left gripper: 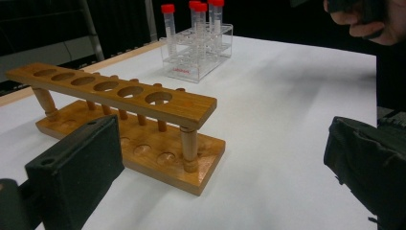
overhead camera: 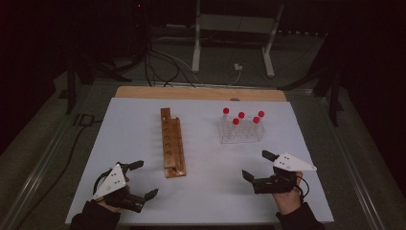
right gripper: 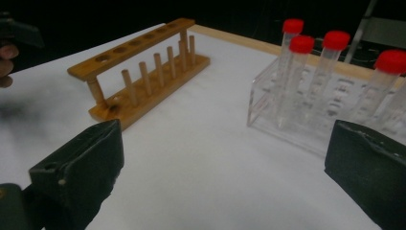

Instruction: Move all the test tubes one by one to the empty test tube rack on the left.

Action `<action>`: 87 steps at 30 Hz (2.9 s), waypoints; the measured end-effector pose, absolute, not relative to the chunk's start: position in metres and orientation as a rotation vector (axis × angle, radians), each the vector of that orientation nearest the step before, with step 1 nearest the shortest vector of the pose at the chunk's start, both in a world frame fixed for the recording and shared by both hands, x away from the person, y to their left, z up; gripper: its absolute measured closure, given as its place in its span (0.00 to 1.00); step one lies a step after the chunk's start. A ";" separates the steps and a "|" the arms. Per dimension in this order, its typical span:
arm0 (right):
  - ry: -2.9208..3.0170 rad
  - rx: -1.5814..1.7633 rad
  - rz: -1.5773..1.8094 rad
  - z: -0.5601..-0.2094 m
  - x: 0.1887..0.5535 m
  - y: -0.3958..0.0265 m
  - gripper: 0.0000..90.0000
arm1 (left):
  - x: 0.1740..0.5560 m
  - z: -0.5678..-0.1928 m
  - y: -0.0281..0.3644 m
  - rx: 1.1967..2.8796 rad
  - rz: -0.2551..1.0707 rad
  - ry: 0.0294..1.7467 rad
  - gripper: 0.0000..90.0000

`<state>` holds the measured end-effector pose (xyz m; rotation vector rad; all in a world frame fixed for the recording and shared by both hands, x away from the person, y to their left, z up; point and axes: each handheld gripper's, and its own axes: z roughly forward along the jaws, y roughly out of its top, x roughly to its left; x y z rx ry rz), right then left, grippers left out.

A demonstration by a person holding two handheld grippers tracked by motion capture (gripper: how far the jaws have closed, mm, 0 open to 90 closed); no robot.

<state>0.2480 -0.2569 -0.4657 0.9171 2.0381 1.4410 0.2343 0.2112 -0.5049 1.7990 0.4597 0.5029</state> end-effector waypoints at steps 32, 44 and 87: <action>1.869 1.117 1.379 -0.441 0.334 -0.279 0.13 | 0.234 -0.505 0.212 1.797 0.506 0.467 0.01; 1.926 1.201 1.234 -0.456 0.360 -0.277 0.30 | 0.235 -0.506 0.212 1.800 0.501 0.468 0.01; 1.980 1.244 1.066 -0.469 0.395 -0.268 0.83 | 0.236 -0.507 0.211 1.817 0.514 0.492 0.00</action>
